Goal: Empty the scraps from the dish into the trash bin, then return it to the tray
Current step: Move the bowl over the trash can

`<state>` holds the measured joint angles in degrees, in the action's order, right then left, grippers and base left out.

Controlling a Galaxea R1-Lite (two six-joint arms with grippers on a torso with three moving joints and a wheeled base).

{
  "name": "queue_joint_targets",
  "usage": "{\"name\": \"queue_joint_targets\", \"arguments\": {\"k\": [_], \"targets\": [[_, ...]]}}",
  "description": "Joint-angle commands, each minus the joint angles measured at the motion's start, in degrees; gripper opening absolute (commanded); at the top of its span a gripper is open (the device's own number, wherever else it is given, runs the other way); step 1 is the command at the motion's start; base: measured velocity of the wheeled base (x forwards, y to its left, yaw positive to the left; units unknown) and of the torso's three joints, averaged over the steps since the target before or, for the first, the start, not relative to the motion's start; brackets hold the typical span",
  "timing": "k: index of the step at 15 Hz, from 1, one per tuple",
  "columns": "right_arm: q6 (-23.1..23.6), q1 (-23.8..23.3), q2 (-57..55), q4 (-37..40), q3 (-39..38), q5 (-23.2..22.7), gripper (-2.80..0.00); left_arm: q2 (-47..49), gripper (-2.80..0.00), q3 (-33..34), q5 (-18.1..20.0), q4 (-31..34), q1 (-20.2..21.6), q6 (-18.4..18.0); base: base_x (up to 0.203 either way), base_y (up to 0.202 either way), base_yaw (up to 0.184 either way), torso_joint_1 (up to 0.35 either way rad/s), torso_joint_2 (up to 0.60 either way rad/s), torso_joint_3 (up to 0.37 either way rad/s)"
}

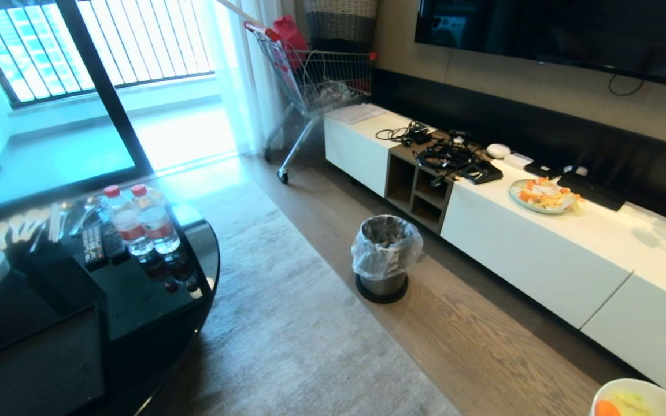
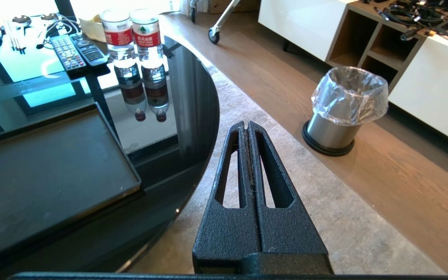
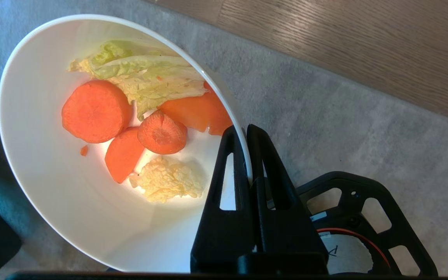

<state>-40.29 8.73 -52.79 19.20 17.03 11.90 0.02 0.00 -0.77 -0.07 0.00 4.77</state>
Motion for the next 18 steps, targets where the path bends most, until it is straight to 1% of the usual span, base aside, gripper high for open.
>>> {"name": "queue_joint_targets", "arguments": {"k": [1, 9, 14, 16, 18], "targets": [[-0.2, 0.1, -0.1, 0.1, 0.0, 0.1, -2.8, 0.0, -2.8, 0.0, 0.0, 0.0, 0.0, 0.1, 0.177, 0.0, -0.001, 0.006, 0.0, 0.001], [-0.2, 0.1, 0.0, 0.4, 0.0, 0.1, -2.8, 0.0, -2.8, 0.0, 0.0, 0.0, 0.0, 0.1, 0.177, 0.0, 0.002, 0.003, 0.0, 0.002], [-0.1, 0.1, 0.0, 0.6, 0.2, 0.3, -2.8, 0.0, -2.8, 0.0, 0.0, 0.0, 0.0, 0.1, 0.016, 0.0, 0.004, 0.003, 0.0, 0.0], [-0.1, 0.1, 0.0, 0.7, 0.2, 1.3, -2.8, 0.0, -2.8, 0.0, 0.0, 0.0, 0.0, 0.1, 0.0, 0.0, 0.0, 0.0, 0.0, 0.0], [0.0, 0.1, 0.0, 0.6, 0.2, 1.3, -2.8, 0.0, -2.8, 0.0, 0.0, 0.0, 0.0, 0.1, 0.0, 0.0, 0.0, 0.0, 0.0, 0.0]]}}
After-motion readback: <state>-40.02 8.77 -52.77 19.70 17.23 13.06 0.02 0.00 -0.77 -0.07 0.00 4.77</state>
